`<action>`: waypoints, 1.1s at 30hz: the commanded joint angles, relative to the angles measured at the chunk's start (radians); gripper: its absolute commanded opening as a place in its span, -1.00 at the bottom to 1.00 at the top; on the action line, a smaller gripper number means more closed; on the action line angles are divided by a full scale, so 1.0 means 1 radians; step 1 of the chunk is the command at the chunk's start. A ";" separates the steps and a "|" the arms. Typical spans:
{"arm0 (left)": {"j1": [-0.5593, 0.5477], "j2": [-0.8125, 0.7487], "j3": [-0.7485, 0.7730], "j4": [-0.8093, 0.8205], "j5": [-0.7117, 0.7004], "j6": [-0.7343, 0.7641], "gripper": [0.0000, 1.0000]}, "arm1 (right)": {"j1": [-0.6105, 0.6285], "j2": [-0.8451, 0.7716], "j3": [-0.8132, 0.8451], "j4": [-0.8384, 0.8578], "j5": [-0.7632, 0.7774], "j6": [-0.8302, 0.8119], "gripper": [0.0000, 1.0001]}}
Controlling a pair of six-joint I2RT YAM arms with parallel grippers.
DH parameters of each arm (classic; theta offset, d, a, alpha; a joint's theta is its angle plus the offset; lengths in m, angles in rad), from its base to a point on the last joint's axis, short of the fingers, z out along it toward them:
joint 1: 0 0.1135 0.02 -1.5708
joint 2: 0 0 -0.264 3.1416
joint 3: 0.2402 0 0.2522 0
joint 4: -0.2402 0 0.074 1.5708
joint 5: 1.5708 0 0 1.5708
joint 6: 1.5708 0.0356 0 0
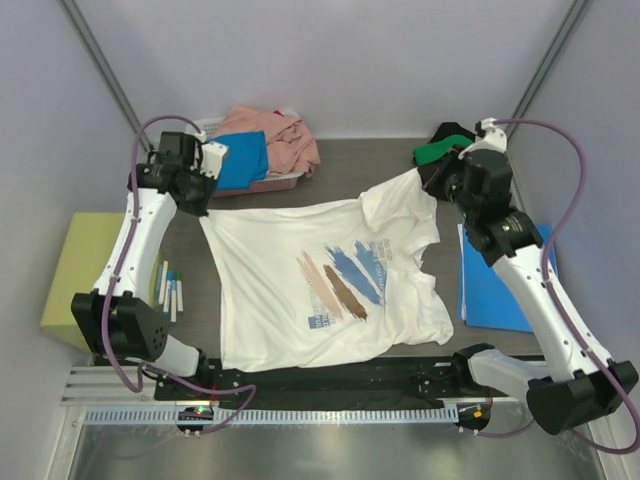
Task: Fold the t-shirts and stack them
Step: Flatten the tshirt out
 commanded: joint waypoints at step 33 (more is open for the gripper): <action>0.015 -0.503 0.350 0.042 -0.309 0.056 -0.99 | -0.002 -0.372 0.416 -0.174 0.187 -0.120 -0.98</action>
